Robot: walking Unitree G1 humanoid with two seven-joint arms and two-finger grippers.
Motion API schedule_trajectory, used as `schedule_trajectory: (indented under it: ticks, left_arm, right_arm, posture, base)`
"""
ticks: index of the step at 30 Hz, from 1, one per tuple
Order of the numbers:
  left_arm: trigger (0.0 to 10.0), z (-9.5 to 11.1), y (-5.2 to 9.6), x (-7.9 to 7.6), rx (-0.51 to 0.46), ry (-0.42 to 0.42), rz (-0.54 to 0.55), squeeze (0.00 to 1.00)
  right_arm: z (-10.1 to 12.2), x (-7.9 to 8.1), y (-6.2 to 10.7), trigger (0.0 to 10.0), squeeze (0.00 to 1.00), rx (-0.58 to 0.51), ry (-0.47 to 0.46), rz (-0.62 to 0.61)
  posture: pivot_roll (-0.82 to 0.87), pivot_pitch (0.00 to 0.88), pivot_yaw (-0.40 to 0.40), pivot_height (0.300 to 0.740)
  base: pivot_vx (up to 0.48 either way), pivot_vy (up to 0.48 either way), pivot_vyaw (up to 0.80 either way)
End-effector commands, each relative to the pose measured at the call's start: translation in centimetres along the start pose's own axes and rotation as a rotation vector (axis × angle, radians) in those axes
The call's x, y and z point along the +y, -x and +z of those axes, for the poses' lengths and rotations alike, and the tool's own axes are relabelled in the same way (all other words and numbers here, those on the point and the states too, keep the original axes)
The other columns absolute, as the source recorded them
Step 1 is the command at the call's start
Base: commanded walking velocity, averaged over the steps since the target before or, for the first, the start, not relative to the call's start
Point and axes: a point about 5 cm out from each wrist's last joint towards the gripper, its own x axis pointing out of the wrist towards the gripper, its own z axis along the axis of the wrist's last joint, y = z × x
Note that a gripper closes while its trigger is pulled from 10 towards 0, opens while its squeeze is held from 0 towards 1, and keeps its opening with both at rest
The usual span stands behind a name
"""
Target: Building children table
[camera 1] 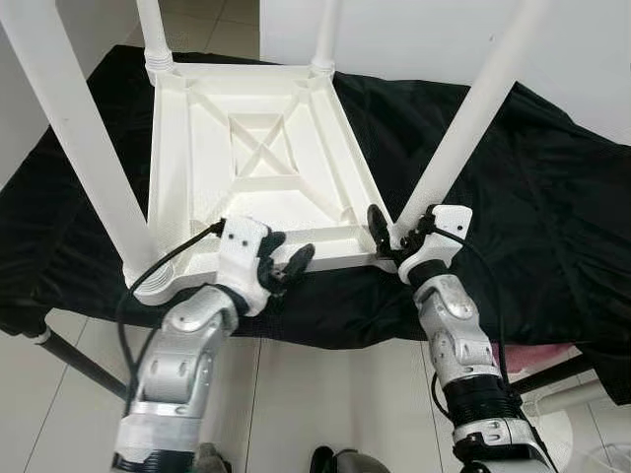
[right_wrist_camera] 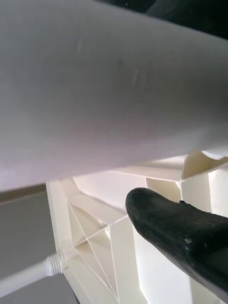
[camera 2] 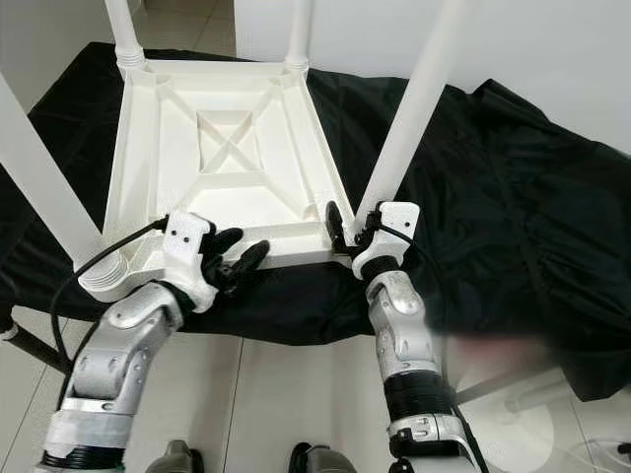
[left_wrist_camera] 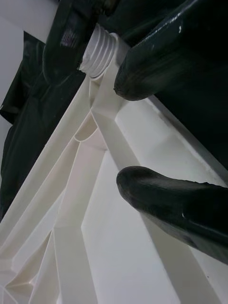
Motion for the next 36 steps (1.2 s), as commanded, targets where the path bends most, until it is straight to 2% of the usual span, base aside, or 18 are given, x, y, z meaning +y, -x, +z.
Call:
schedule_trajectory:
  ticks: [1, 8, 9, 12, 14, 18, 23, 24, 25, 26, 27, 28, 29, 30, 32, 36]
  left_arm:
    - [10.0, 0.2, -0.1, -0.1, -0.004, -0.002, 0.011, 0.0]
    - [10.0, 0.4, 0.1, -1.0, -0.025, -0.085, -0.07, 0.0]
    - [10.0, 0.3, 0.3, -2.6, -0.021, -0.126, -0.186, 0.0]
    - [10.0, 0.3, 0.3, -2.6, -0.021, -0.126, -0.186, 0.0]
    - [10.0, -0.1, 0.6, -4.2, 0.012, -0.163, -0.296, 0.0]
    - [10.0, -0.3, 0.9, -5.2, 0.03, -0.178, -0.378, 0.0]
    - [10.0, -0.3, 0.9, -5.5, 0.038, -0.176, -0.392, 0.0]
    - [10.0, -0.3, 0.9, -5.5, 0.038, -0.175, -0.389, 0.0]
    - [10.0, -0.3, 0.9, -5.5, 0.038, -0.175, -0.389, 0.0]
    - [10.0, -0.3, 1.1, -5.5, 0.036, -0.177, -0.387, 0.0]
    - [10.0, -0.3, 1.2, -5.4, 0.035, -0.178, -0.385, 0.0]
    - [10.0, -0.3, 1.2, -5.4, 0.035, -0.181, -0.378, 0.0]
    - [10.0, -0.3, 1.1, -5.3, 0.034, -0.182, -0.37, 0.0]
    - [10.0, -0.3, 1.0, -5.2, 0.034, -0.182, -0.358, 0.0]
    - [10.0, -0.2, 1.0, -5.1, 0.033, -0.184, -0.348, 0.0]
    - [10.0, -0.2, 1.3, -5.1, 0.031, -0.182, -0.333, 0.0]
  right_arm:
    - [-0.1, -0.4, 0.5, 10.0, 0.0, -0.004, 0.009, 0.025]
    - [0.6, -1.8, 1.2, 10.0, 0.0, -0.019, 0.033, 0.127]
    - [1.0, -2.9, 1.2, 10.0, 0.0, 0.006, 0.057, 0.209]
    - [1.0, -2.9, 1.2, 10.0, 0.0, 0.006, 0.057, 0.209]
    - [1.4, -3.9, 1.1, 10.0, 0.0, 0.047, 0.076, 0.296]
    - [1.4, -4.2, 0.7, 10.0, 0.0, 0.095, 0.111, 0.367]
    - [1.0, -4.6, 0.2, 10.0, 0.0, 0.142, 0.136, 0.415]
    - [0.9, -4.7, 0.0, 9.5, 0.0, 0.157, 0.135, 0.423]
    - [0.9, -4.7, 0.0, 9.5, 0.0, 0.157, 0.135, 0.423]
    - [0.8, -4.7, -0.2, 8.4, 0.0, 0.167, 0.137, 0.436]
    - [0.8, -4.7, -0.2, 3.9, 0.0, 0.172, 0.137, 0.445]
    - [0.7, -4.8, -0.4, 1.5, 0.0, 0.177, 0.139, 0.444]
    - [0.7, -4.9, -0.6, 1.5, 0.0, 0.182, 0.15, 0.44]
    - [0.6, -5.0, -0.7, 0.3, 0.0, 0.188, 0.146, 0.438]
    - [0.6, -5.0, -0.7, 0.0, 0.0, 0.188, 0.144, 0.442]
    - [0.6, -4.7, -0.6, 0.0, 0.0, 0.182, 0.14, 0.453]
  posture:
    - [0.06, 0.088, -0.093, 0.74]
    - [0.06, 0.085, -0.091, 0.74]
    - [0.06, 0.081, -0.091, 0.74]
    - [0.06, 0.081, -0.091, 0.74]
    - [0.06, 0.079, -0.089, 0.74]
    - [0.05, 0.092, -0.084, 0.74]
    - [0.05, 0.105, -0.081, 0.74]
    - [0.05, 0.11, -0.081, 0.74]
    - [0.05, 0.11, -0.081, 0.74]
    - [0.05, 0.114, -0.085, 0.74]
    - [0.05, 0.114, -0.085, 0.74]
    - [0.06, 0.116, -0.089, 0.74]
    - [0.06, 0.116, -0.092, 0.74]
    - [0.07, 0.112, -0.092, 0.74]
    - [0.07, 0.113, -0.099, 0.74]
    - [0.08, 0.11, -0.115, 0.74]
  base:
    - [0.0, 0.0, 0.0]
    - [0.0, 0.0, 0.0]
    - [0.0, 0.0, 0.0]
    - [0.0, 0.0, 0.0]
    - [0.0, 0.0, 0.0]
    - [0.0, 0.0, 0.0]
    - [0.0, 0.0, 0.0]
    - [0.0, 0.0, 0.0]
    - [0.0, 0.0, 0.0]
    - [0.0, 0.0, 0.0]
    - [0.0, 0.0, 0.0]
    - [0.0, 0.0, 0.0]
    - [0.0, 0.0, 0.0]
    - [0.0, 0.0, 0.0]
    - [0.0, 0.0, 0.0]
    - [0.0, 0.0, 0.0]
